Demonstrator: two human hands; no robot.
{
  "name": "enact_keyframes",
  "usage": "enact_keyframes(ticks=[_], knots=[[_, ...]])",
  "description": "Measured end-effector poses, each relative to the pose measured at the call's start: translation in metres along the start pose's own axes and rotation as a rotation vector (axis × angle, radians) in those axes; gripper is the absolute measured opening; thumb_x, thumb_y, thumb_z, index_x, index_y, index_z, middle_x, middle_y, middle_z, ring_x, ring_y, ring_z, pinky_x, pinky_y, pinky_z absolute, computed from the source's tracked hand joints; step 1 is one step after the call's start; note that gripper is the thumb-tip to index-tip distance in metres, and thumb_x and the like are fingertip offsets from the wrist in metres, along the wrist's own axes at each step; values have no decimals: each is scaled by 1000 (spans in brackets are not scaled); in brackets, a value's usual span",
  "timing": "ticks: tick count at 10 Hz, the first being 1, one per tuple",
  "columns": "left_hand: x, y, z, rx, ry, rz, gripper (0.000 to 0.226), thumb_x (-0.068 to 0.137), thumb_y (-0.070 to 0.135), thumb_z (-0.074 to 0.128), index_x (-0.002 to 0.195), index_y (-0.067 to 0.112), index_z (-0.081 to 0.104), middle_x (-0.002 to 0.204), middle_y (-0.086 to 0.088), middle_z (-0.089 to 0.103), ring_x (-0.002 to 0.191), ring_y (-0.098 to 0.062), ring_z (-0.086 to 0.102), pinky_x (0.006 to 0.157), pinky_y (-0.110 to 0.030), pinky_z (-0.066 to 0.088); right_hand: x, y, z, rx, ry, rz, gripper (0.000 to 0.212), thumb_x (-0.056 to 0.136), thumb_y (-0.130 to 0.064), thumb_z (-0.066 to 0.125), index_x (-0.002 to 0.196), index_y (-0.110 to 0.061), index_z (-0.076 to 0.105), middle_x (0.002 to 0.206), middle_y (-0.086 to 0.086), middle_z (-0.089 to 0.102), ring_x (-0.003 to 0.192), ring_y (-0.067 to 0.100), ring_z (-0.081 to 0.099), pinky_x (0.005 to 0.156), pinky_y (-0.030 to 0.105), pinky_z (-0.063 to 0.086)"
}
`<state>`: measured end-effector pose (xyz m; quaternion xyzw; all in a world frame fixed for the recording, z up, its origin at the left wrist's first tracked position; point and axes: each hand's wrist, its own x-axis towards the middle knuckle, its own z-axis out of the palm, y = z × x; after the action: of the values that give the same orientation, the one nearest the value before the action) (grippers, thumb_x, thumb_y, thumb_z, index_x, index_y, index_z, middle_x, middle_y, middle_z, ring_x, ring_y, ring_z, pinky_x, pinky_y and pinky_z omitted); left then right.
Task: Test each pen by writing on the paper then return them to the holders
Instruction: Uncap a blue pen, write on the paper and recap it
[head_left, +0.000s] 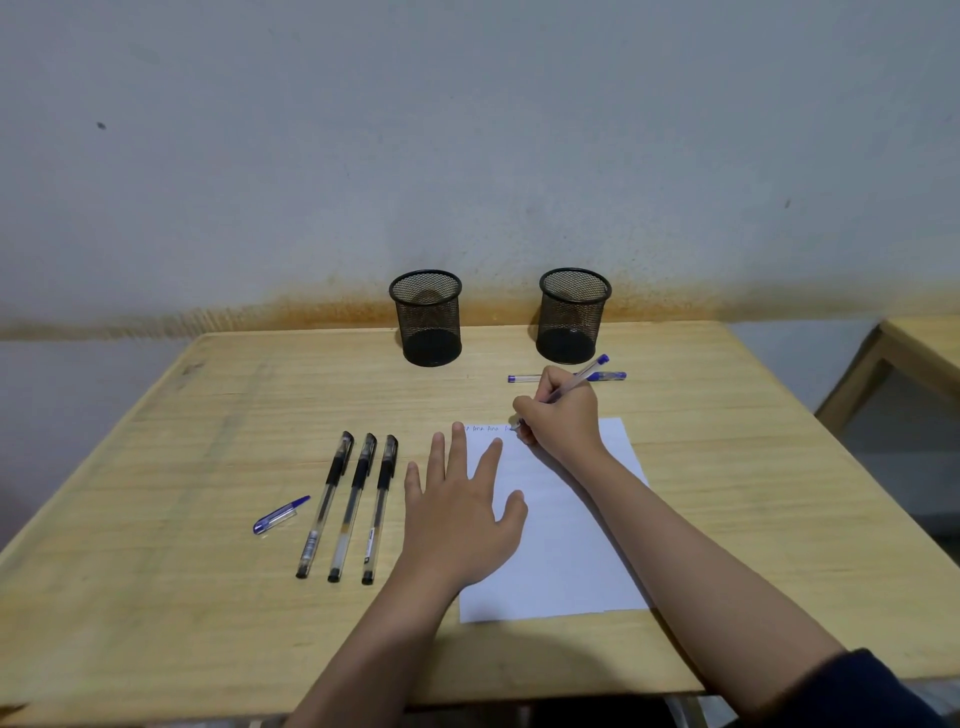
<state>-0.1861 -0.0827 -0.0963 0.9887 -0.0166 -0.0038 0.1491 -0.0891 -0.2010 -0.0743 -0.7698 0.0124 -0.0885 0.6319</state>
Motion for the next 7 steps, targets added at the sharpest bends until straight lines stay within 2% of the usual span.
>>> enact_keyframes(ticks=[1, 3, 4, 7], knots=[[1, 0, 0, -3, 0, 0, 61, 91, 55, 23, 147, 39, 2, 157, -1, -18, 143, -22, -22, 114, -49, -9, -1, -1, 0, -8, 8, -10, 27, 77, 9, 59, 64, -7, 42, 54, 14, 47, 38, 14, 55, 38, 21, 47], [1, 0, 0, -4, 0, 2, 62, 91, 56, 23, 146, 40, 2, 157, -1, -18, 143, -22, -21, 114, -50, -9, 2, 2, -2, -16, 73, -41, 35, 75, 9, 59, 58, -12, 37, 49, 9, 41, 46, 29, 54, 40, 21, 43], [1, -1, 0, -6, -1, 3, 61, 91, 55, 23, 146, 39, 2, 157, -1, -18, 143, -22, -21, 114, -49, -10, 3, 3, -2, -15, 60, -44, 35, 75, 10, 58, 58, -11, 36, 49, 9, 39, 46, 28, 53, 40, 21, 42], [1, -1, 1, -17, 0, 7, 61, 91, 55, 23, 146, 39, 2, 157, -1, -18, 143, -22, -22, 114, -49, -10, 6, 7, -2, -30, 123, -37, 39, 75, 10, 59, 55, -13, 34, 49, 3, 35, 41, 15, 46, 45, 23, 42]])
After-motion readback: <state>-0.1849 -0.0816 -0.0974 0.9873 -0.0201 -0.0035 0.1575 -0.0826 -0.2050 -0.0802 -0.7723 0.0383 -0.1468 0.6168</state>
